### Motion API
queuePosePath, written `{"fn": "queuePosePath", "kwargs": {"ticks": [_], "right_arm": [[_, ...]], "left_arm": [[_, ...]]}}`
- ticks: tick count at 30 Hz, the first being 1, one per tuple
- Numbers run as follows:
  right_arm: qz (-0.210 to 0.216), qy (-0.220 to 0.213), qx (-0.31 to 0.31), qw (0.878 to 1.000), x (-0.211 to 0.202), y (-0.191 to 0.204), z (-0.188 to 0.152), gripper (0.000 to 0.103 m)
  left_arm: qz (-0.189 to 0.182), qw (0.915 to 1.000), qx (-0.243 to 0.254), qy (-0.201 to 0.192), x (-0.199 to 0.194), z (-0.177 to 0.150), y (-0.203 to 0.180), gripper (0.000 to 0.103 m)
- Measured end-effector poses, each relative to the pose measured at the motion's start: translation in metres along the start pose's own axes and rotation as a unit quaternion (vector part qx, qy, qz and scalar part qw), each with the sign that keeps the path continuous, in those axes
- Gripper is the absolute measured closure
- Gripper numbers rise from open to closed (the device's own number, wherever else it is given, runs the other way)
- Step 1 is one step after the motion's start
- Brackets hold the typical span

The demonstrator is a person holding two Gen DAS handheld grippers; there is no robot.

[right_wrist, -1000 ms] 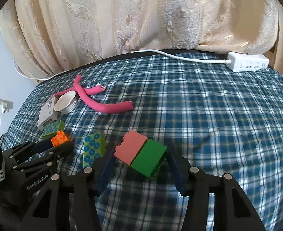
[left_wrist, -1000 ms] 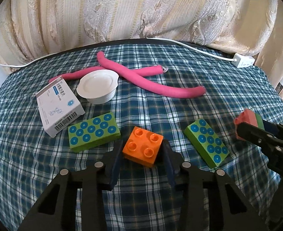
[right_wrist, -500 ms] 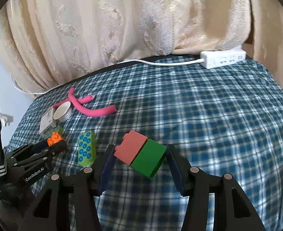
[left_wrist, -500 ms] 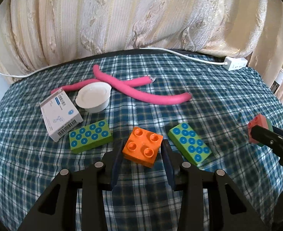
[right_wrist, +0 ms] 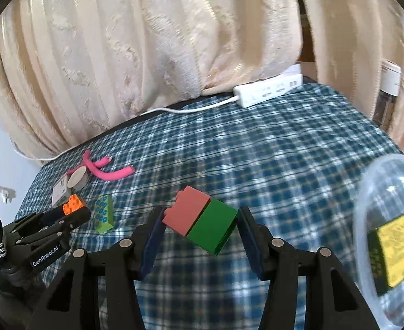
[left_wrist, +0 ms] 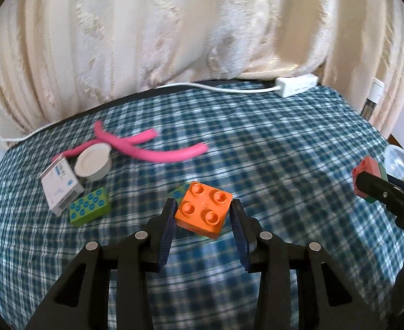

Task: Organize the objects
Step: 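Carry both blocks to the clear bowl and release them inside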

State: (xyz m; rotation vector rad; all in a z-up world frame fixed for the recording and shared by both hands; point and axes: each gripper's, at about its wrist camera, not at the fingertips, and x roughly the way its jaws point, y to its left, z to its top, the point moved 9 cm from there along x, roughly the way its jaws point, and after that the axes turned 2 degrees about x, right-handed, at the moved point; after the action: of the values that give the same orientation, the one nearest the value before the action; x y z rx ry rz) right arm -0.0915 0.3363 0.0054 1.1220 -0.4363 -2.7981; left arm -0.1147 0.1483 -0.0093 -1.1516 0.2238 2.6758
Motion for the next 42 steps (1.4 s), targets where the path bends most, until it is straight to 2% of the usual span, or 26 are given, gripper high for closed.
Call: {"fn": "queuePosePath", "kwargs": {"ticks": [16, 28, 34, 42], "right_arm": [[-0.045, -0.047, 0.063, 0.996, -0.054, -0.084, 0.000, 0.047], [-0.112, -0.089, 0.127, 0.982, -0.100, -0.174, 0.000, 0.047], [-0.131, -0.104, 0.146, 0.975, -0.115, -0.206, 0.003, 0.047], [-0.147, -0.096, 0.153, 0.972, -0.113, -0.230, 0.003, 0.047]], "left_arm": [[-0.043, 0.9965, 0.071, -0.008, -0.005, 0.013, -0.100, 0.063], [-0.107, 0.9844, 0.139, -0.014, -0.007, 0.018, -0.195, 0.063], [-0.126, 0.9789, 0.159, -0.020, -0.012, 0.021, -0.225, 0.063], [-0.157, 0.9711, 0.178, -0.026, -0.013, 0.029, -0.263, 0.063]]}}
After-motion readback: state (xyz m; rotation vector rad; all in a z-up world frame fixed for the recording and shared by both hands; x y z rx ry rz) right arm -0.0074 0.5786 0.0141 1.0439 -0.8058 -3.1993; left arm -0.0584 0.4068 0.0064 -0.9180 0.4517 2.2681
